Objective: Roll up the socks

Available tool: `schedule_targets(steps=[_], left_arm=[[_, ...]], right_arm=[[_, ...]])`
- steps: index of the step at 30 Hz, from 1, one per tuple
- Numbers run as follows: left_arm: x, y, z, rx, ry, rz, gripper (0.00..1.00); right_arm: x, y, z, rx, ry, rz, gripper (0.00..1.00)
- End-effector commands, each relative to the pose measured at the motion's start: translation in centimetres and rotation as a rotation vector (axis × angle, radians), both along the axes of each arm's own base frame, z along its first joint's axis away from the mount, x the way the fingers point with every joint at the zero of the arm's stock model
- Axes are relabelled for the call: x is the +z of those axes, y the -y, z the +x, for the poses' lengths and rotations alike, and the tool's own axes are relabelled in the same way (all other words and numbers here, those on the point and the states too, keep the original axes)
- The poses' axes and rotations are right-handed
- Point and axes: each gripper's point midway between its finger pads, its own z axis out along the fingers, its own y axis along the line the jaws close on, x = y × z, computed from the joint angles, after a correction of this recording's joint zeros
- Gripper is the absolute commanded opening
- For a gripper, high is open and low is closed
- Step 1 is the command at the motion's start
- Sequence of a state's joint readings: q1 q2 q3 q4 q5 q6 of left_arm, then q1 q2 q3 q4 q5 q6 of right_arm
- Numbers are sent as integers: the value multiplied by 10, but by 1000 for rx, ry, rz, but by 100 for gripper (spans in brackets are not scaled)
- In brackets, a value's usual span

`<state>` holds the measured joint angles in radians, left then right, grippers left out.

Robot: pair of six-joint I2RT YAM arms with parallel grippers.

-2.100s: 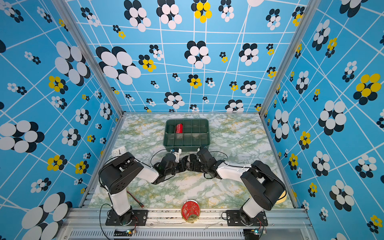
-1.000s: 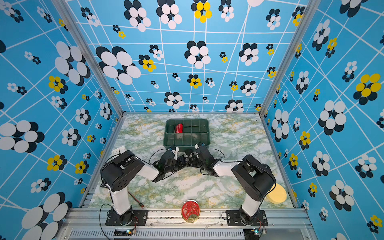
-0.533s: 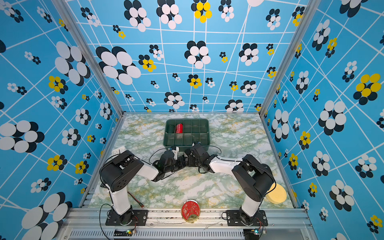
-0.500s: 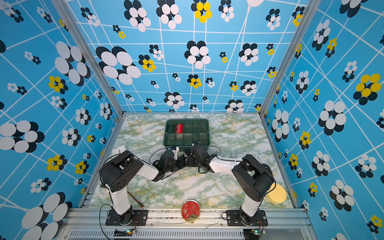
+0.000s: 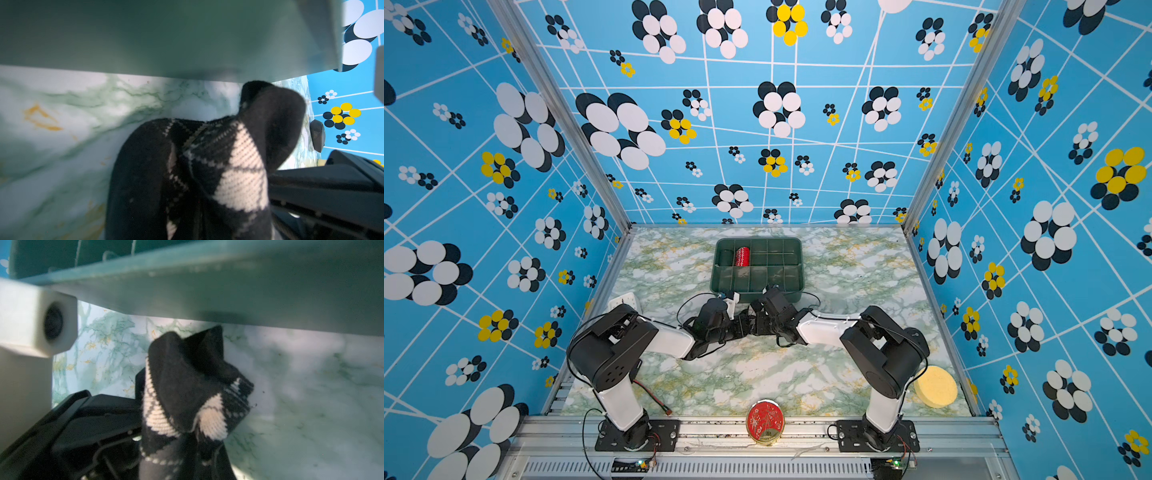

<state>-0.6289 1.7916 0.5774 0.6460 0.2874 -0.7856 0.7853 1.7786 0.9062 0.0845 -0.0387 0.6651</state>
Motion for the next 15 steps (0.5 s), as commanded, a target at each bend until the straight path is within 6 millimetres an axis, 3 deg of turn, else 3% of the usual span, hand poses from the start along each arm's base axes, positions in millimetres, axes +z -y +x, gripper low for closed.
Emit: schedule_targets(steps=[1, 8, 15], left_arm=[[-86, -44, -89, -94, -374, 240, 13], [-77, -50, -87, -87, -352, 260, 19], [-72, -63, -86, -71, -341, 313, 18]], right_arm=[[-63, 29, -46, 57, -186, -196, 0], [-60, 33, -45, 51, -176, -208, 0], [-59, 33, -45, 54, -176, -212, 0]])
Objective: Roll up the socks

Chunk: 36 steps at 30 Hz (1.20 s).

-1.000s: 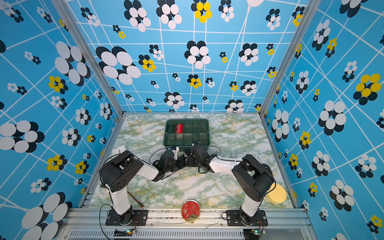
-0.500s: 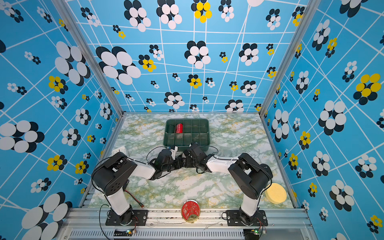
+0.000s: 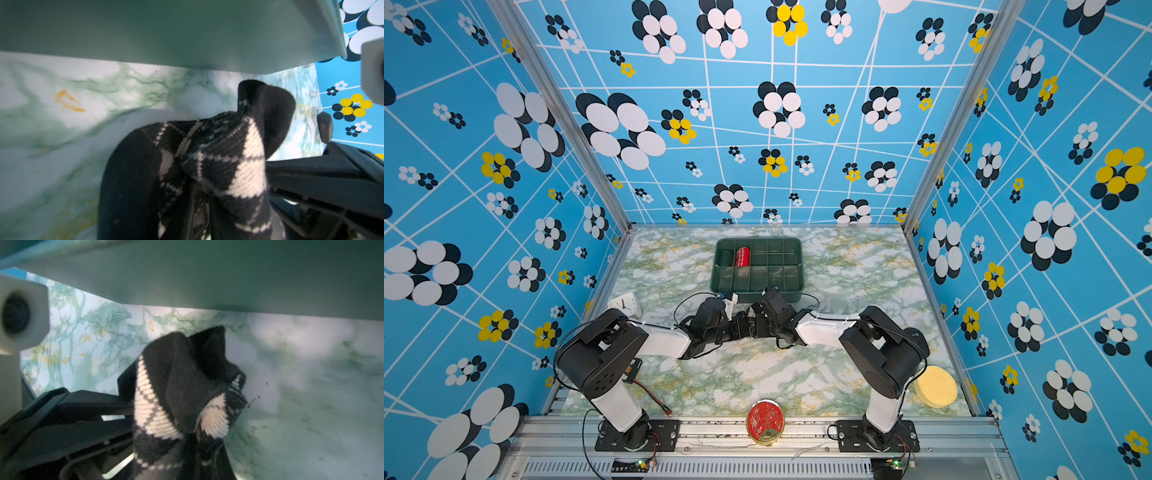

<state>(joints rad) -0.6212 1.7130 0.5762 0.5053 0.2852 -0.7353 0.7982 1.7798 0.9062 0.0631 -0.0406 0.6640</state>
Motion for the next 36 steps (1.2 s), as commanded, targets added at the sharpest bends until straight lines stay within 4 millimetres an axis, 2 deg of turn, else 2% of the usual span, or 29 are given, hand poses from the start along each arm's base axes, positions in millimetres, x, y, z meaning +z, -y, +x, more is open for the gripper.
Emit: schedule_targets(steps=[1, 5, 13, 18, 24, 32, 36], left_arm=[[-75, -54, -77, -39, -321, 267, 15], [-71, -61, -74, -27, -309, 287, 8], [-59, -72, -69, -12, -282, 318, 9], [-45, -81, -65, 6, -255, 324, 9], [-7, -82, -52, 20, -166, 299, 5], [58, -53, -28, 18, 5, 133, 2], [77, -40, -21, 10, 54, 82, 2]], right_arm=[[-54, 34, -38, 39, -156, -197, 0], [-52, 35, -38, 40, -154, -199, 0], [-51, 35, -38, 45, -152, -201, 0], [-48, 33, -38, 55, -146, -196, 0], [-44, 26, -40, 88, -135, -177, 0], [-40, 18, -42, 118, -125, -163, 0], [-39, 16, -42, 125, -121, -162, 0]])
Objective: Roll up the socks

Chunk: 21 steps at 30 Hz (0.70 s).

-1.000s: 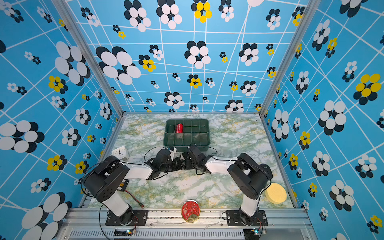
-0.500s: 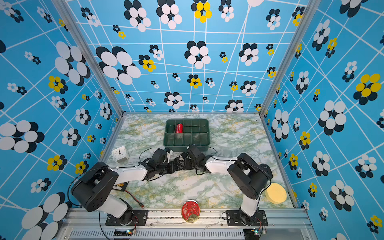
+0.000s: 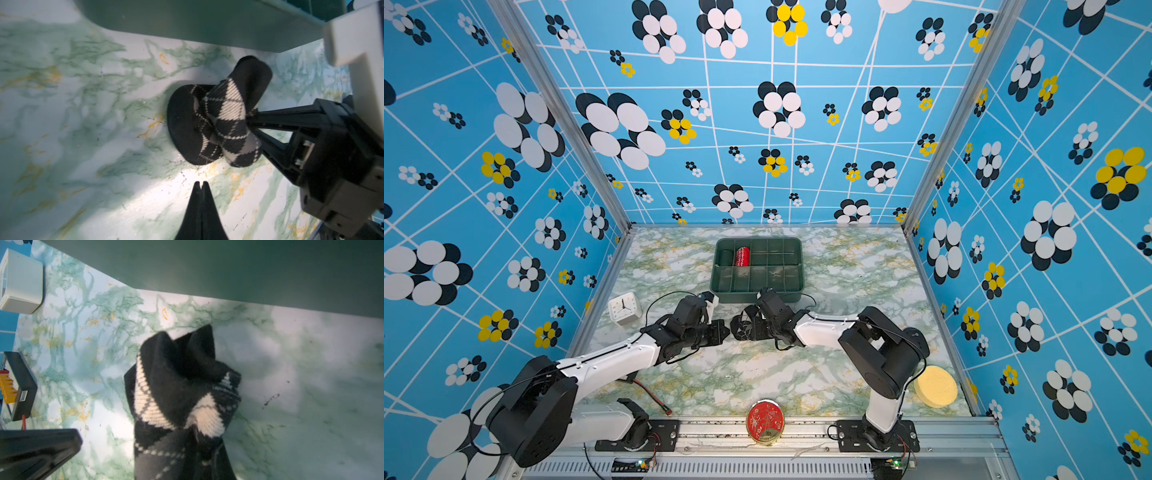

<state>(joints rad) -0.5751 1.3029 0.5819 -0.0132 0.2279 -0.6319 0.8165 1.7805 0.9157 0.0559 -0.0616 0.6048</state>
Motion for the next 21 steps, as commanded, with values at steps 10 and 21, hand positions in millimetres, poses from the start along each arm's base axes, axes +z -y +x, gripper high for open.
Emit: schedule_targets(steps=[10, 21], left_arm=[[24, 46, 22, -61, 60, -119, 2], [8, 55, 19, -88, 18, -103, 1]], right_arm=[[-42, 23, -35, 45, -134, -159, 0], [-40, 21, -30, 11, -129, -145, 0]])
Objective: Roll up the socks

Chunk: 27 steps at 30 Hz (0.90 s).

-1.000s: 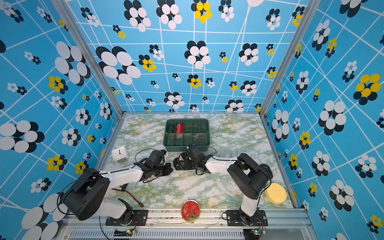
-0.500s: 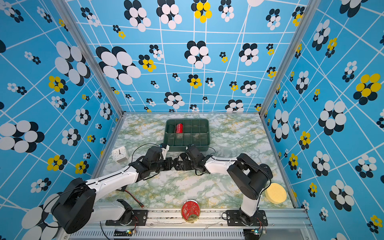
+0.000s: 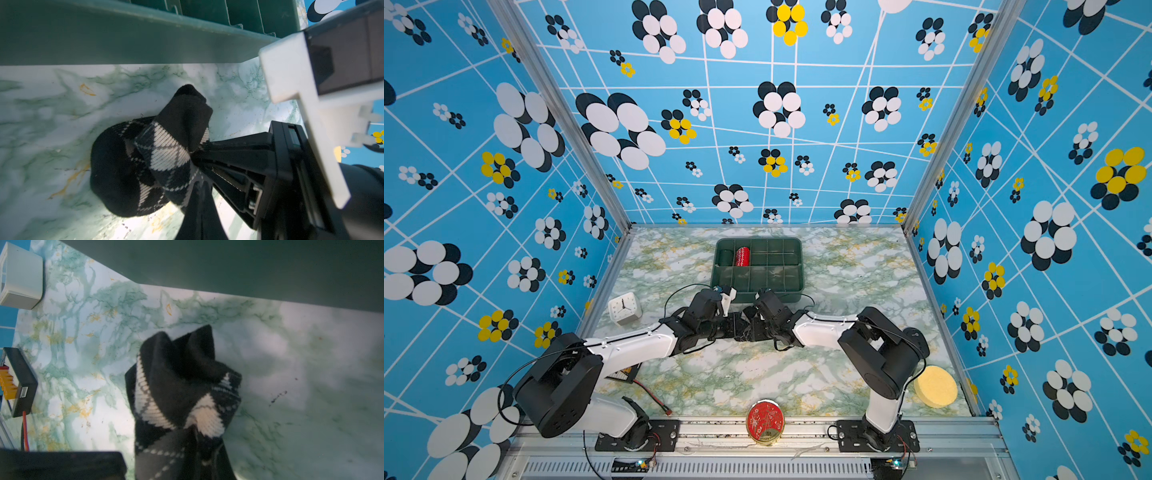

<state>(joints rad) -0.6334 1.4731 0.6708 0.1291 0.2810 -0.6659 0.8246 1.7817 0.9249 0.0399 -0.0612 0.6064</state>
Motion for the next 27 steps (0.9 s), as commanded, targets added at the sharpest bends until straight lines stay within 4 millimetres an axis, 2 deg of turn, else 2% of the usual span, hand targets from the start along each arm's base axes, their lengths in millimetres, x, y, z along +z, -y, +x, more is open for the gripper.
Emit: schedule_targets(steps=[1, 16, 27], left_arm=[[5, 7, 2, -16, 8, -21, 1], [-8, 13, 7, -34, -11, -3, 2], [-39, 6, 6, -36, -62, 91, 1]], right_arm=[[-40, 23, -27, -2, -122, -135, 0], [-42, 18, -24, -39, -142, -105, 0], [-37, 17, -24, -39, -136, -92, 0]])
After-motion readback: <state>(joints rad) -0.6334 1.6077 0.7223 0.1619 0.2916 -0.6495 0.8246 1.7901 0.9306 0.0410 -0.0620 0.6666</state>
